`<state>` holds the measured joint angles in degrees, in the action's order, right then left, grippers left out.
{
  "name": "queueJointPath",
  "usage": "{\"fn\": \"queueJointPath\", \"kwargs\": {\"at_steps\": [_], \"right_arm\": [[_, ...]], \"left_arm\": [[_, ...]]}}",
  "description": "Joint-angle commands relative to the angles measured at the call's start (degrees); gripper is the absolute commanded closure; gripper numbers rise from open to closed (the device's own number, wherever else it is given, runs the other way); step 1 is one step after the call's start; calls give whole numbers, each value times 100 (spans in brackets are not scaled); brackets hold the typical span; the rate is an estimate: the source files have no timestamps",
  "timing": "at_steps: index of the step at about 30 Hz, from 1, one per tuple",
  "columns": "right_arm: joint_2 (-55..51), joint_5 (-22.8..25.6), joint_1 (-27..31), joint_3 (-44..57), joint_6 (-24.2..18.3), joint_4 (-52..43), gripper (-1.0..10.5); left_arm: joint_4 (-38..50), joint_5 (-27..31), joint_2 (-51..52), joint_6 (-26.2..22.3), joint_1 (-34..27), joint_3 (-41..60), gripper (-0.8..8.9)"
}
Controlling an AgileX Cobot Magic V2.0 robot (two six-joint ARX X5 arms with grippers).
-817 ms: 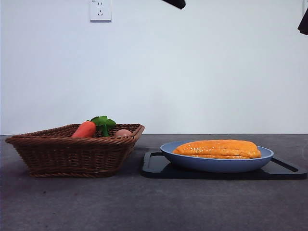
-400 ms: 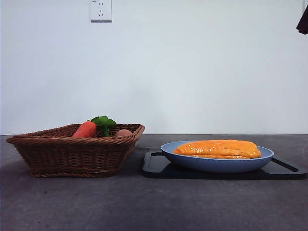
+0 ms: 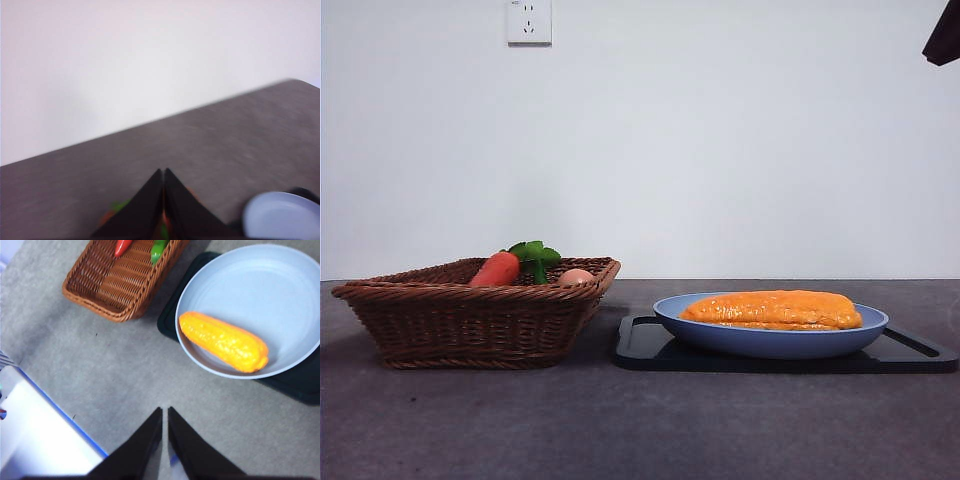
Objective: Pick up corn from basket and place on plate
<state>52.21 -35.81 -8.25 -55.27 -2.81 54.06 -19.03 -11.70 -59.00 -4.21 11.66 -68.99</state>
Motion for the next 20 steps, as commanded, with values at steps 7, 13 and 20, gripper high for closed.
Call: {"fn": "queueJointPath", "kwargs": {"at_steps": [7,13,20], "right_arm": [[48,-22,-13,-98,-68,-334,945],[48,-20,-13,-98,-68,-525,945],[48,-20,-13,-98,-66,-656,945]], "left_arm": [[1510,17,2076,-269,-1060,2828,808],[2015,39,3220,-264,-1346,4389,809],[2039,42,4365,-251,-1456,5757,808]]}}
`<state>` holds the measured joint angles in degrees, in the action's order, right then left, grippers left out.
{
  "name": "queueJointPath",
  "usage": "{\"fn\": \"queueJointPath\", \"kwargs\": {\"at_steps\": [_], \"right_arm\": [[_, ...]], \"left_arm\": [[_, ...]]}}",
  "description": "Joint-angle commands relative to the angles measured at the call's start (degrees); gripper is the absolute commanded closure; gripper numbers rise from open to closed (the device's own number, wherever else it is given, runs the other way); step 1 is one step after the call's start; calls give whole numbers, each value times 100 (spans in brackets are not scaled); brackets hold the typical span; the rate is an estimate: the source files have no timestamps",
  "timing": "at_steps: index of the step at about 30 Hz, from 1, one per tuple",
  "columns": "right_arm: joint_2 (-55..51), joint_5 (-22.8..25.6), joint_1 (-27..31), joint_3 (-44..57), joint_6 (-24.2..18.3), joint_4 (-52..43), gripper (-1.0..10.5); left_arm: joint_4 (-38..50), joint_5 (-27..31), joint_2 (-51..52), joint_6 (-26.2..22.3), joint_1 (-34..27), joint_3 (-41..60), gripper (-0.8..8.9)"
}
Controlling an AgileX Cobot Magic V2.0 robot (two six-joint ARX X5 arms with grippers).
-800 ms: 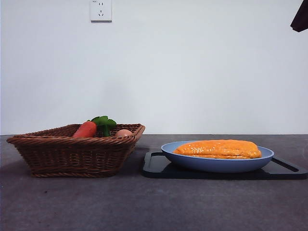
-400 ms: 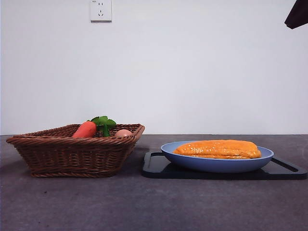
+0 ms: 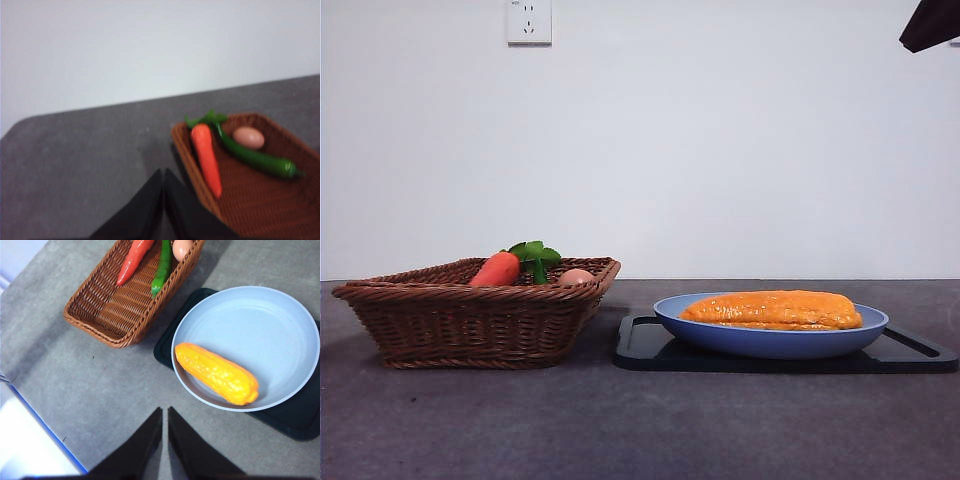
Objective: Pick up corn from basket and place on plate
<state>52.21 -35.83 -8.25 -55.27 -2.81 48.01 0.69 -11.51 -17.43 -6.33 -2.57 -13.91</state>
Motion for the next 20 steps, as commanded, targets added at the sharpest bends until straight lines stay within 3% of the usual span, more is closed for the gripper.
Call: {"fn": "queueJointPath", "kwargs": {"at_steps": [1,10,20], "right_arm": [[48,-17,-13,-98,-66,-48,945],[48,-17,-13,-98,-68,-50,945],[48,-17,-13,-98,-68,-48,945]], "left_arm": [[48,22,343,-24,-44,385,809],[-35,22,1178,37,-83,1189,809],[-756,22,1613,105,-92,1375,808]]}}
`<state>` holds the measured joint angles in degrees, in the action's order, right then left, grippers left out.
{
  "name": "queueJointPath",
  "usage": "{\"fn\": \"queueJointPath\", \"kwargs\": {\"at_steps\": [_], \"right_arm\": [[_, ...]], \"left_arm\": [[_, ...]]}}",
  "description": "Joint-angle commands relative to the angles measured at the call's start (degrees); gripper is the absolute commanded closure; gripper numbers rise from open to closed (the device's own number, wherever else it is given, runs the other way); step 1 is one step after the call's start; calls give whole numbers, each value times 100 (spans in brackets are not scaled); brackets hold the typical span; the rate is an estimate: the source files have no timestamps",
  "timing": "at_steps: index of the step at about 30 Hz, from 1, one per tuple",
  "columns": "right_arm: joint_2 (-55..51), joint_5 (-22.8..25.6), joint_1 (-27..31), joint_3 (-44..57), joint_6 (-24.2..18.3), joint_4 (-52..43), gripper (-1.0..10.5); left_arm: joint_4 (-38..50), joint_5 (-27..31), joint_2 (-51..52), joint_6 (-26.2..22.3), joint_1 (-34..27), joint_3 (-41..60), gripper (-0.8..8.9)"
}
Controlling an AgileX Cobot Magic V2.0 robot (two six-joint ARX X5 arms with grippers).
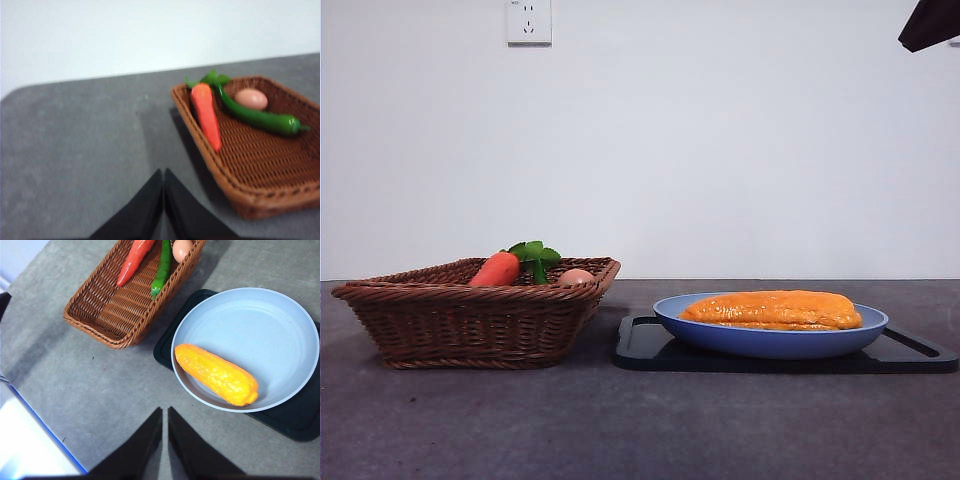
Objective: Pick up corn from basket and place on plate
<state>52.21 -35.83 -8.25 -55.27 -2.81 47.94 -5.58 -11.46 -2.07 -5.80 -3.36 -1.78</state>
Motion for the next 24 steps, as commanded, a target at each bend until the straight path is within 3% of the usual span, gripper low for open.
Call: {"fn": "queueJointPath", "kwargs": {"at_steps": [1,24], "right_arm": [[48,-17,-13,-98,-68,-44,945],[48,-17,-13,-98,-68,-339,945]], "left_arm": [[-291,17,144,52,-13,162,808],[-426,9,188,90,-11,162,808]]}}
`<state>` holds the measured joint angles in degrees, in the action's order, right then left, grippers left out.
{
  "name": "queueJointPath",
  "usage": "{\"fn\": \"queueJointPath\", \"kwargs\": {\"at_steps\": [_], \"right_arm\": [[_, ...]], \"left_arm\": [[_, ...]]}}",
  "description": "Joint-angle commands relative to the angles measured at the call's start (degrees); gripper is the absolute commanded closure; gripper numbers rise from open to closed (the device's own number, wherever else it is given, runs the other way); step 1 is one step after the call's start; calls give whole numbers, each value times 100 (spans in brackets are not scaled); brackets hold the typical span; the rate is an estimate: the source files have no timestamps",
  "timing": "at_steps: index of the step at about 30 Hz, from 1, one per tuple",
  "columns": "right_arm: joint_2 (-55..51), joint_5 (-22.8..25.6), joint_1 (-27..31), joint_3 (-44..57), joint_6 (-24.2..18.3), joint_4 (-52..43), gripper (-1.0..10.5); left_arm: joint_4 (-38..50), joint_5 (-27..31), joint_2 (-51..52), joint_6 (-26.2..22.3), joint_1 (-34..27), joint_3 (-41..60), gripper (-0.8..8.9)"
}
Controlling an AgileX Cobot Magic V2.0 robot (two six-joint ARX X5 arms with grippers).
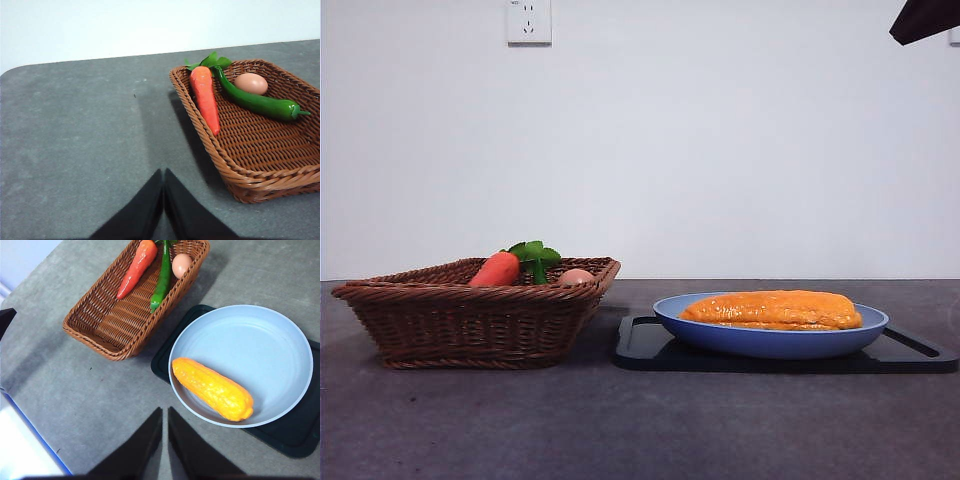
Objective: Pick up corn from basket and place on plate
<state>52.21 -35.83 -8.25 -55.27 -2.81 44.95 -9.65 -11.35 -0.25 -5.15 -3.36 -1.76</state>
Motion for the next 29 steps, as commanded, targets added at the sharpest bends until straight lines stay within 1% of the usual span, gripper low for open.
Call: {"fn": "queueJointPath", "kwargs": {"at_steps": [1,9,10,11,15,17,21,24,26,29], "right_arm": [[48,-17,-13,-98,-68,-39,945],[48,-17,-13,-98,-81,-35,945],[42,39,-28,-98,-240,-70,945],[-2,44,-22,-98,-293,-109,945],[-269,546,175,-55,-549,-577,945],[-492,695,321,85,-579,-955,945],[-1110,695,570,682,-514,-1698,945],[-1687,730,817,1325,-511,-2291,945],[-2129,809,946,1834,-511,-2715,945],[-2771,1093,1014,2588,-470,-3259,945]], "left_arm": [[-17,-2,7,24,-11,160,808],[-17,-2,7,24,-11,160,808],[-17,-2,7,24,-11,160,808],[-17,-4,7,24,-11,160,808],[-17,-4,7,24,-11,160,809],[-15,-2,7,24,-11,160,809],[-13,-4,7,24,-11,160,808],[-13,-2,7,24,-11,160,808],[-13,-2,7,24,-11,160,808],[-13,-2,7,24,-11,160,808]]}}
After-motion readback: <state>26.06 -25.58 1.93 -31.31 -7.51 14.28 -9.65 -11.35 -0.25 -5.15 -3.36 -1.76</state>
